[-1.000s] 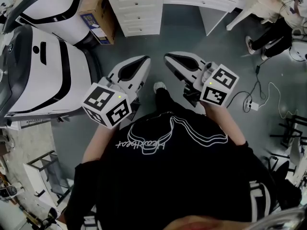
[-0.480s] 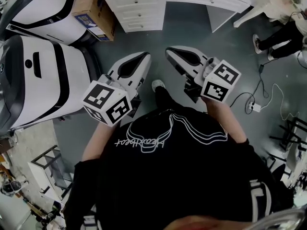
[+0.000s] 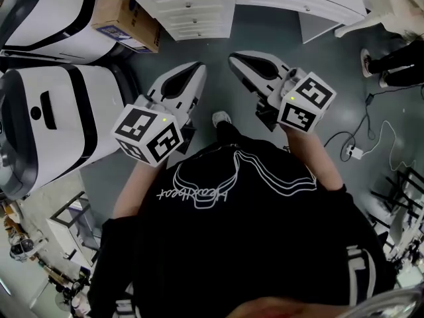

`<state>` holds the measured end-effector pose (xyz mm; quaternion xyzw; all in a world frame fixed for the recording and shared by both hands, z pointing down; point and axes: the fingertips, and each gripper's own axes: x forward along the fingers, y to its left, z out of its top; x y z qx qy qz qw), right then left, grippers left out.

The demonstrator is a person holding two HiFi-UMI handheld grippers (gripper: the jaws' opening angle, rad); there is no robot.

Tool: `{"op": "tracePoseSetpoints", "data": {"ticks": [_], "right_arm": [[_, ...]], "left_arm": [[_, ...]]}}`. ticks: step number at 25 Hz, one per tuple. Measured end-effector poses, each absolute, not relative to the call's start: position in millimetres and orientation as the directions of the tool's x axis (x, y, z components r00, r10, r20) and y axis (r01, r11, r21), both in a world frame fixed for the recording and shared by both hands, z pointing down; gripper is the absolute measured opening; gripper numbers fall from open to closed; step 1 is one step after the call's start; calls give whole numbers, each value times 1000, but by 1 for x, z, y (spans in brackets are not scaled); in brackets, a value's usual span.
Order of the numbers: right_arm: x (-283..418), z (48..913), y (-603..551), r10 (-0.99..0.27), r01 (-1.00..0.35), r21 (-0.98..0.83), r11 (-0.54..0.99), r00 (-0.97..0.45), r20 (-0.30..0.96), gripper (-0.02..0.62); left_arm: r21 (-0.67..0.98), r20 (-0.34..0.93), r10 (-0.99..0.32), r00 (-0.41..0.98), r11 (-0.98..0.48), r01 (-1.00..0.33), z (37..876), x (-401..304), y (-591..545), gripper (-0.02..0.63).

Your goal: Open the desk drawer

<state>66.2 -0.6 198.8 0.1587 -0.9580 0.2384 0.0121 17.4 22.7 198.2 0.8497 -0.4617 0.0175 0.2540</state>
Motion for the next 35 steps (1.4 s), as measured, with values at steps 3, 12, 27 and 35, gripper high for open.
{"op": "tracePoseSetpoints", "data": {"ticks": [3, 12, 27, 35], "right_arm": [[61, 199, -22, -287, -301, -450, 841, -953, 100, 6], [52, 216, -63, -308, -331, -465, 821, -943, 127, 6], [28, 303, -146, -371, -431, -566, 703, -901, 226, 6], [14, 350, -181, -390, -470, -601, 646, -880, 269, 6]], "left_arm": [[397, 256, -783, 566, -449, -801, 196, 15, 1, 5], [378, 259, -794, 551, -442, -814, 218, 4, -39, 5], [392, 354, -773, 527, -389, -834, 315, -49, -137, 5], [362, 388, -744, 544, -420, -832, 361, -66, -178, 8]]}}
